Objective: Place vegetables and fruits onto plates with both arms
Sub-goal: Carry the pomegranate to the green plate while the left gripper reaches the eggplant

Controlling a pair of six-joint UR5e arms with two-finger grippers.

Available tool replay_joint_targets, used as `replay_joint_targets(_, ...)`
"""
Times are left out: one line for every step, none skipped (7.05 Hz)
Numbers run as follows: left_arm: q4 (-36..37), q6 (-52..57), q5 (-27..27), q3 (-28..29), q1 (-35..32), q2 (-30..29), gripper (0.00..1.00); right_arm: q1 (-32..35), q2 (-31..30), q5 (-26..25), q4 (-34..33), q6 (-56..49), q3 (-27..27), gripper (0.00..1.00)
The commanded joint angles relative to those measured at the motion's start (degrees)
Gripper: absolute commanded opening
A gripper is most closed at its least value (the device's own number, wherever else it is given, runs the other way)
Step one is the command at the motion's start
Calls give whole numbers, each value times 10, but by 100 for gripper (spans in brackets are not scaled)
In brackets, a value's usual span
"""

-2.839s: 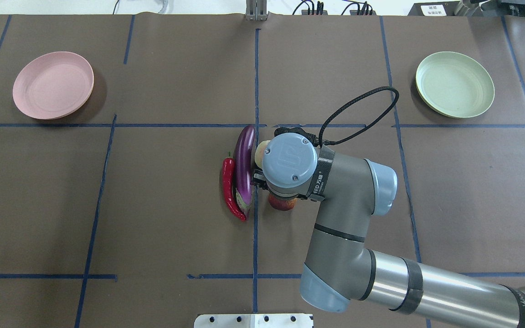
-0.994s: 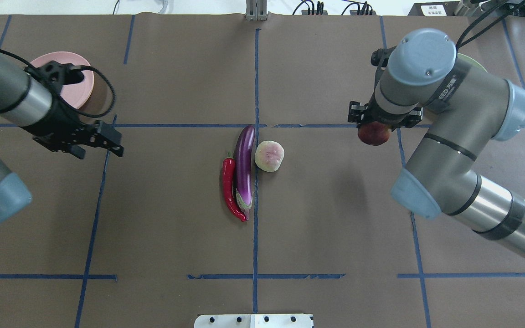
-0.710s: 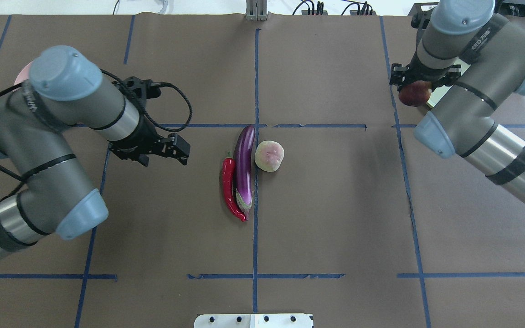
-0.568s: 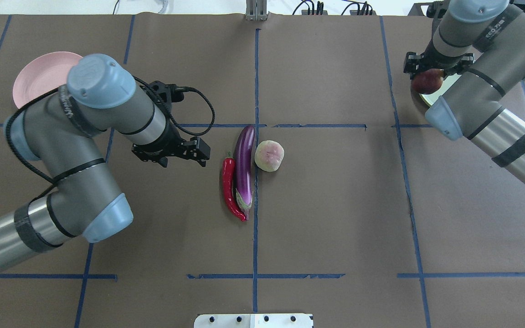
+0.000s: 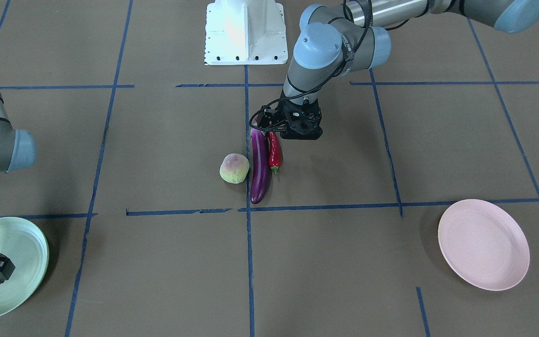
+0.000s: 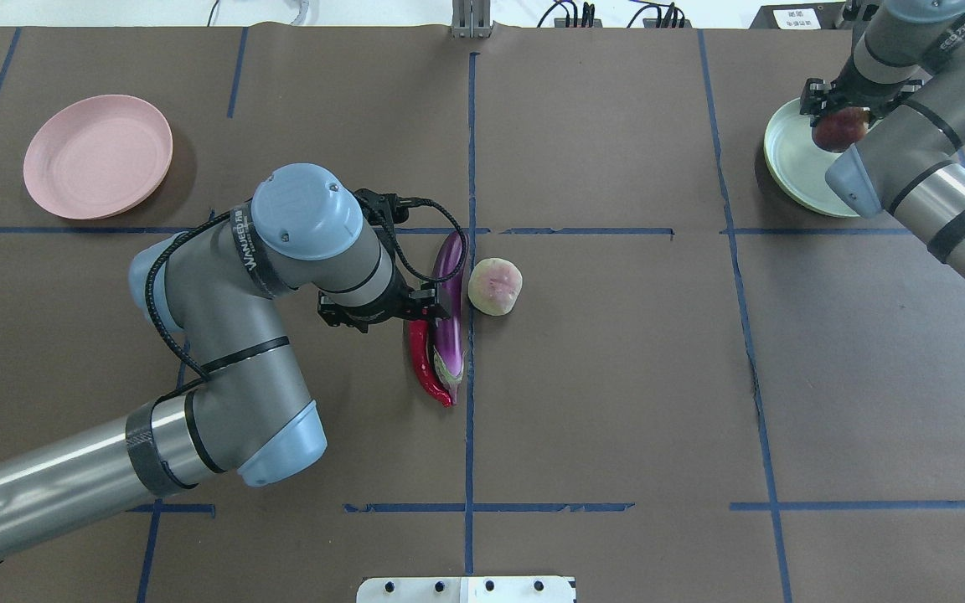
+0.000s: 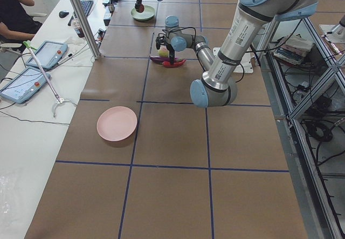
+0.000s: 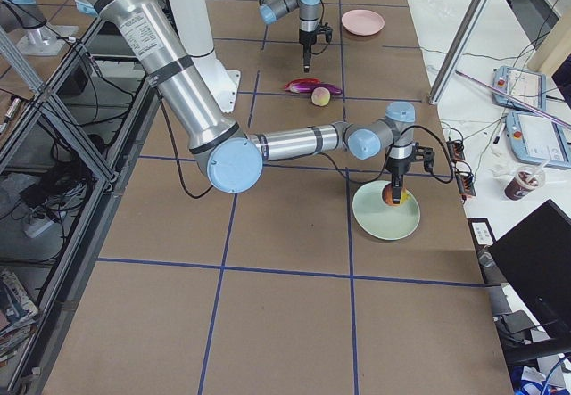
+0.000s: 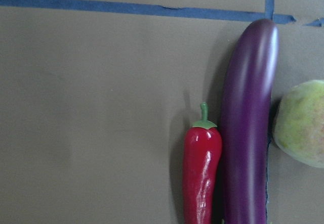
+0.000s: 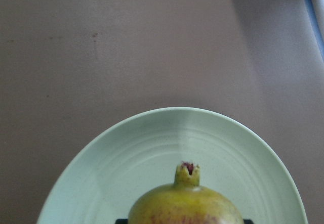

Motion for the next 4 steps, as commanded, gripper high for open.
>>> replay_joint_targets(-1,-2,45,43,21,-43,100,5,-3,-3,35,-26,-42,20)
replay_joint_targets(-2,-2,57,53,28,-50,100,5,-4,-2,36,-29,-43,71)
replay_joint_targets(-2,-2,59,69,32,-57,96,5,-10,-2,46,-34,-43,100)
replay_joint_targets(-3,-2,73,81,39,-60,89,6,-11,-2,52,-56,-43,100)
